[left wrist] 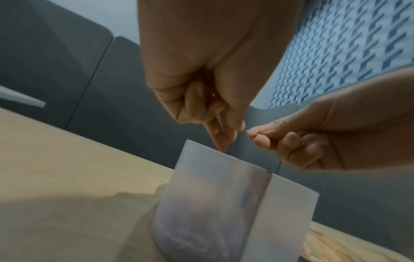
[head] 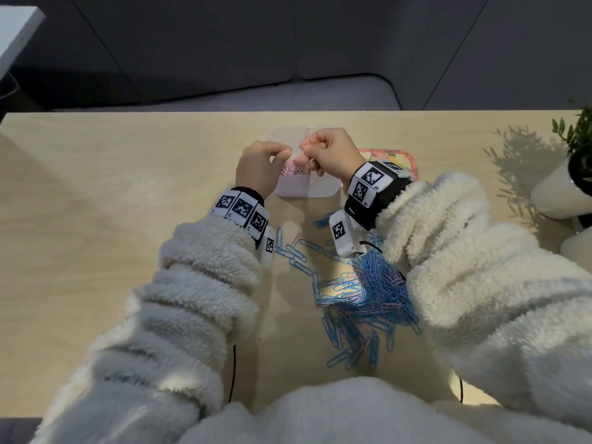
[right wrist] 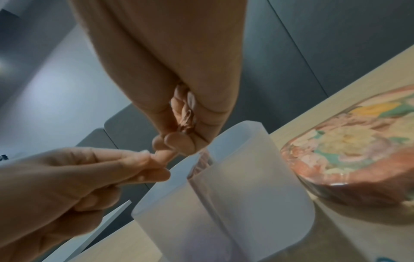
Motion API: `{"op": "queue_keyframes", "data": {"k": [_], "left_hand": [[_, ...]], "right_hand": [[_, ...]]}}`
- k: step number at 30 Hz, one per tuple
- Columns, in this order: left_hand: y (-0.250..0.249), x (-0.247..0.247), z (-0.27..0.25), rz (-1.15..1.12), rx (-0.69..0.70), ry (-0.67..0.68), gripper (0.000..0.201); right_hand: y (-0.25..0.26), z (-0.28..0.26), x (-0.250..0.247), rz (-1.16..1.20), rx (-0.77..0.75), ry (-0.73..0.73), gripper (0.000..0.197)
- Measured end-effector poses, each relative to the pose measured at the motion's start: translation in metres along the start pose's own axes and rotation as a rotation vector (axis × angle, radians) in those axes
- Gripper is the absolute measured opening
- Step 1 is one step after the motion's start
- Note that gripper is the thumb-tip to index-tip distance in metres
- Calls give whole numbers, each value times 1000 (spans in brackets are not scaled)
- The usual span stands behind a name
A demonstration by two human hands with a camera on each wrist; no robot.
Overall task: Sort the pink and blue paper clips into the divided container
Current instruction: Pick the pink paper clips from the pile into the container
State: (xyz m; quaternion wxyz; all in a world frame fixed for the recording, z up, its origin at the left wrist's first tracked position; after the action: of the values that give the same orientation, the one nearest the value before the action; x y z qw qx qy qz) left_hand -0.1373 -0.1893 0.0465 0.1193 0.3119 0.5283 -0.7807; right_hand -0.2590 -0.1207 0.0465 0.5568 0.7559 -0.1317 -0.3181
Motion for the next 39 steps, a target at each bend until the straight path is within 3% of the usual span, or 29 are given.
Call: {"op": "queue_keyframes", "data": {"k": [5,10,12,17,22,30,35,39], "left_hand": [[-5,-3,-7,-295,-86,-41,6],[10,-8,-4,-490,-285,-118,13],[12,-8,-4,-517,-304,-130,14],[8,-8,-1,-464,-270,-151,13],[7,-7,2,-414,-267,-157,16],[-3,-2,3,-400,-173,-45,15],[-8,-3,0,-396,-79,-20,15],[-15,-12,1,-226,63,-38,15]], "right_hand": [[4,0,6,62,-9,16,19],[2,-9,14,175,32,139,7],[3,-10,13,183,31,155,10],[5,-10,6,125,-44,88,8],[5,-10,7,119,-59,137,12],[9,-8,6,93,-106,121,16],[9,-4,9,112,-35,149,13],[7,-3,11,161,57,153,18]]}}
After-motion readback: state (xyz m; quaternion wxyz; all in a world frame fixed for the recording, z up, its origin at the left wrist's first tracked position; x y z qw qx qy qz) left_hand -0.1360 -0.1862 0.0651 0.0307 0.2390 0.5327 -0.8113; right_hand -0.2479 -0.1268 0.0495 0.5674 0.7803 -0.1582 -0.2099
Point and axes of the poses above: each hand's wrist, its own z-axis towards the middle knuckle, its own x-axis out of the palm, y = z × x, the point moved 8 cm from there along z, towards the middle knuckle, and after that the axes turned 13 degrees about -y, right-handed, at the moved point
